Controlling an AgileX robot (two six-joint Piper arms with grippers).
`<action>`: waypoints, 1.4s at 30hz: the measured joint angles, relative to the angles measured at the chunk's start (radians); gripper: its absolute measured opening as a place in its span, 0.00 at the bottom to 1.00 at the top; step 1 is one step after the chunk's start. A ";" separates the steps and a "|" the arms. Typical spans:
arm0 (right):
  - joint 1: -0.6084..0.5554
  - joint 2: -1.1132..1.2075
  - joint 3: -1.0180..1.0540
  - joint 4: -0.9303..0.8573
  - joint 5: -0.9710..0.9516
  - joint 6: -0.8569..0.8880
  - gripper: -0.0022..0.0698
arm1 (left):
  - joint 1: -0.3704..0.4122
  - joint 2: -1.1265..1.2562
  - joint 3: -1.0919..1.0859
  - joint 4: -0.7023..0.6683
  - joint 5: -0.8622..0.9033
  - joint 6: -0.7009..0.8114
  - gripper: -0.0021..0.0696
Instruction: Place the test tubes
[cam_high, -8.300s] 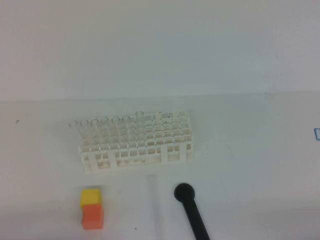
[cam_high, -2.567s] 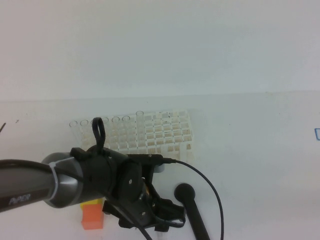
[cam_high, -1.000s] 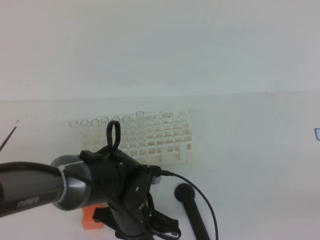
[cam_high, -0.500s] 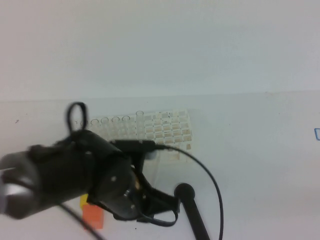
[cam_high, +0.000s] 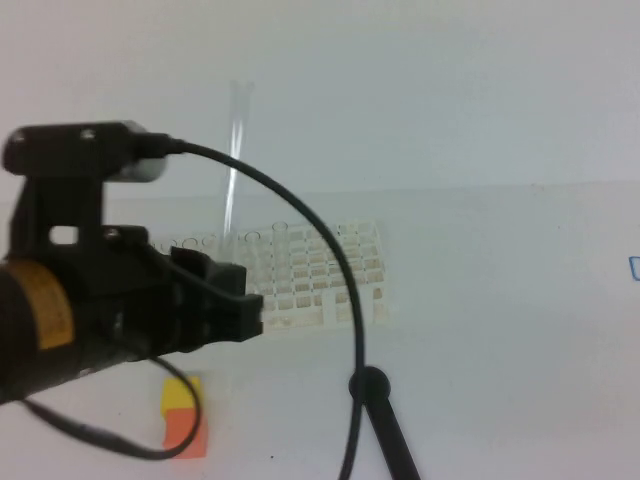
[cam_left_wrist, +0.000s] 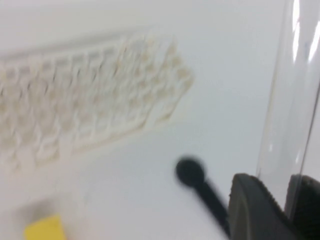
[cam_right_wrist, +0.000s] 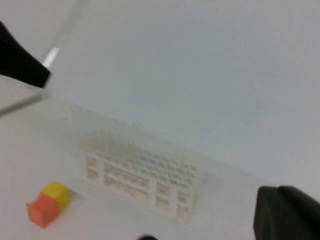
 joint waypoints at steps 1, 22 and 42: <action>0.000 0.000 0.000 0.071 -0.002 -0.063 0.03 | 0.000 -0.031 0.029 -0.003 -0.040 0.000 0.19; 0.101 0.269 -0.044 0.499 0.085 -0.544 0.22 | 0.000 -0.289 0.715 0.110 -1.217 0.072 0.19; 0.728 0.981 -0.512 0.542 -0.163 -0.707 0.45 | 0.000 -0.289 0.715 0.076 -1.224 0.158 0.19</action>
